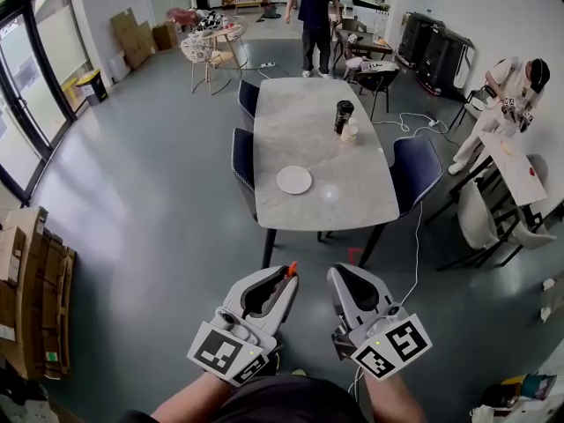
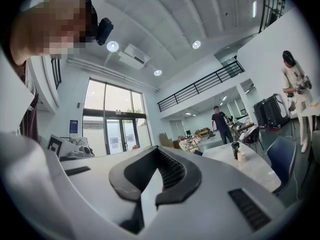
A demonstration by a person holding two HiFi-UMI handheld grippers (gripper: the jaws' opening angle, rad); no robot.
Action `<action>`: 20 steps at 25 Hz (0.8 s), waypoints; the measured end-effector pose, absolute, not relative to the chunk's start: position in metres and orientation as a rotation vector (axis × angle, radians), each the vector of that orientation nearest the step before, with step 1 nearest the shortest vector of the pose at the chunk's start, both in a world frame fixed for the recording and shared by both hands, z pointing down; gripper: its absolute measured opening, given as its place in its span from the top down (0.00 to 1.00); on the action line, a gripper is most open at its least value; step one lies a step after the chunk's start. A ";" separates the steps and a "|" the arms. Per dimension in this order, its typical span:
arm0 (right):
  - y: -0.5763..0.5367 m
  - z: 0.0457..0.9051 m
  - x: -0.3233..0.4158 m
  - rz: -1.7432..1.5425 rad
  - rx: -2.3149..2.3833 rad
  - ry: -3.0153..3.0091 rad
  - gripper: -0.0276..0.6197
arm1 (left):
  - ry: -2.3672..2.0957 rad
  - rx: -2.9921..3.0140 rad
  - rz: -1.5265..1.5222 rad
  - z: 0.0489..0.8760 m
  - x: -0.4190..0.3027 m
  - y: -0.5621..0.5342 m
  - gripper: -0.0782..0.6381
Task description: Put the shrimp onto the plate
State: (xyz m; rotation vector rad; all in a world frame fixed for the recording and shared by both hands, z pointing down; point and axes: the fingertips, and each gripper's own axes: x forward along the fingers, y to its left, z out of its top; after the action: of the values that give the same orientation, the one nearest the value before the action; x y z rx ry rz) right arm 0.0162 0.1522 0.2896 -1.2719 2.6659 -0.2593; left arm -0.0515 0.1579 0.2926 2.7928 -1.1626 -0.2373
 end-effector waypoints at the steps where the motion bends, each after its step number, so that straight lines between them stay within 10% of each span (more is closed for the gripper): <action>1: 0.141 0.289 0.012 -0.259 -1.280 2.662 0.95 | -1.156 2.797 -0.237 0.292 -0.056 0.146 0.80; 20: 0.000 0.292 -0.025 -0.260 -1.401 2.608 0.95 | -1.039 2.812 -0.225 0.304 -0.094 -0.005 0.80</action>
State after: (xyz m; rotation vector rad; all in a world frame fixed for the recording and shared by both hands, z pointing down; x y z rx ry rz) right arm -0.0248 -0.0001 0.2924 -1.4010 2.6079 -0.2602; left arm -0.0938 -0.0046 0.3038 2.8124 -1.0390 -0.2249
